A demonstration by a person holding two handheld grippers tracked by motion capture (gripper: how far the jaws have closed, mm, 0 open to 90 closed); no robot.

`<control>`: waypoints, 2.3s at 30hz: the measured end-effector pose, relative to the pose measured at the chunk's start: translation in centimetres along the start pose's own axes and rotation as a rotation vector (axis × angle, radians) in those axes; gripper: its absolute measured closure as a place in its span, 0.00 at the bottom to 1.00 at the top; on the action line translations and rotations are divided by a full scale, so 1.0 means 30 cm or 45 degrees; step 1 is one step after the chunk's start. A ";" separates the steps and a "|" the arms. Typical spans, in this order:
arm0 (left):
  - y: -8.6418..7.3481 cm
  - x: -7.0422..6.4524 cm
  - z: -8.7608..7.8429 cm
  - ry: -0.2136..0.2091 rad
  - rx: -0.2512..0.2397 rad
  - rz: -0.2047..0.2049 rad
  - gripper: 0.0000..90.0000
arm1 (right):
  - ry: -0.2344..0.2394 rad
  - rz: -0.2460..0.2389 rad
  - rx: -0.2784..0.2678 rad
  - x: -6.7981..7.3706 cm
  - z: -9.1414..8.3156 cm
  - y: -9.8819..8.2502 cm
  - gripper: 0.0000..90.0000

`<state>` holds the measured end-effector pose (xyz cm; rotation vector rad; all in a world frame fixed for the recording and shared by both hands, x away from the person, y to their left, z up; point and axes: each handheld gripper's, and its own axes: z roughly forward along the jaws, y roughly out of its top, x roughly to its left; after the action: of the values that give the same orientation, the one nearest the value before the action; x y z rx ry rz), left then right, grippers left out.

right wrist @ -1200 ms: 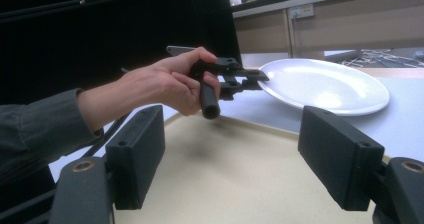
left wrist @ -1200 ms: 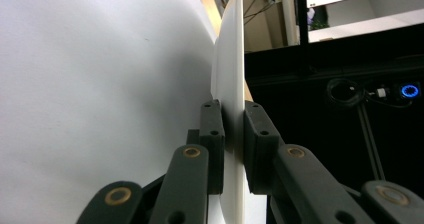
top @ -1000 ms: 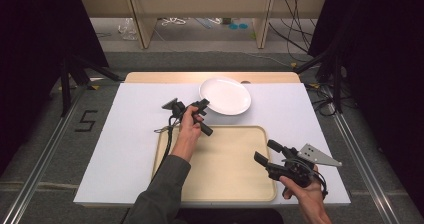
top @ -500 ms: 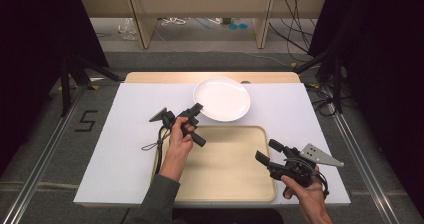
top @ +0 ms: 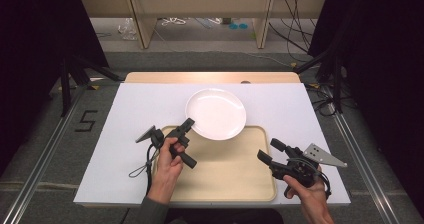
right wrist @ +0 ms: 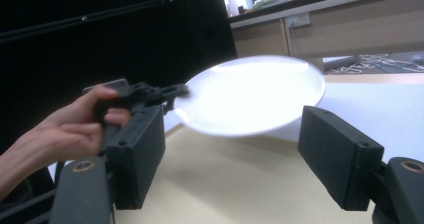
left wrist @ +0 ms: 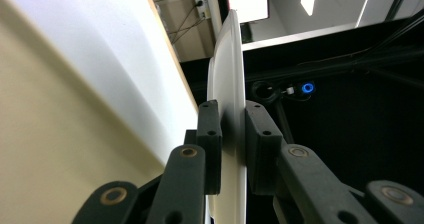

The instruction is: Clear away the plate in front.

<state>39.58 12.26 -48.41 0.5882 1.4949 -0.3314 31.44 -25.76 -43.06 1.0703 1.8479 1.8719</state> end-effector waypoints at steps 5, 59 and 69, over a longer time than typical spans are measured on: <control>-0.040 0.010 -0.068 -0.014 0.016 -0.035 0.87 | -0.011 0.046 -0.011 -0.009 -0.004 -0.001 0.31; -0.141 0.115 -0.287 0.051 0.055 -0.062 0.83 | -0.020 -0.073 -0.011 0.016 -0.006 0.007 0.30; -0.134 0.123 -0.285 0.059 0.089 -0.015 0.84 | -0.005 -0.060 -0.021 0.018 -0.001 0.006 0.30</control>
<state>30.51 14.26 -52.49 0.6468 1.5362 -0.3827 31.10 -25.45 -42.74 1.0151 1.8364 1.8538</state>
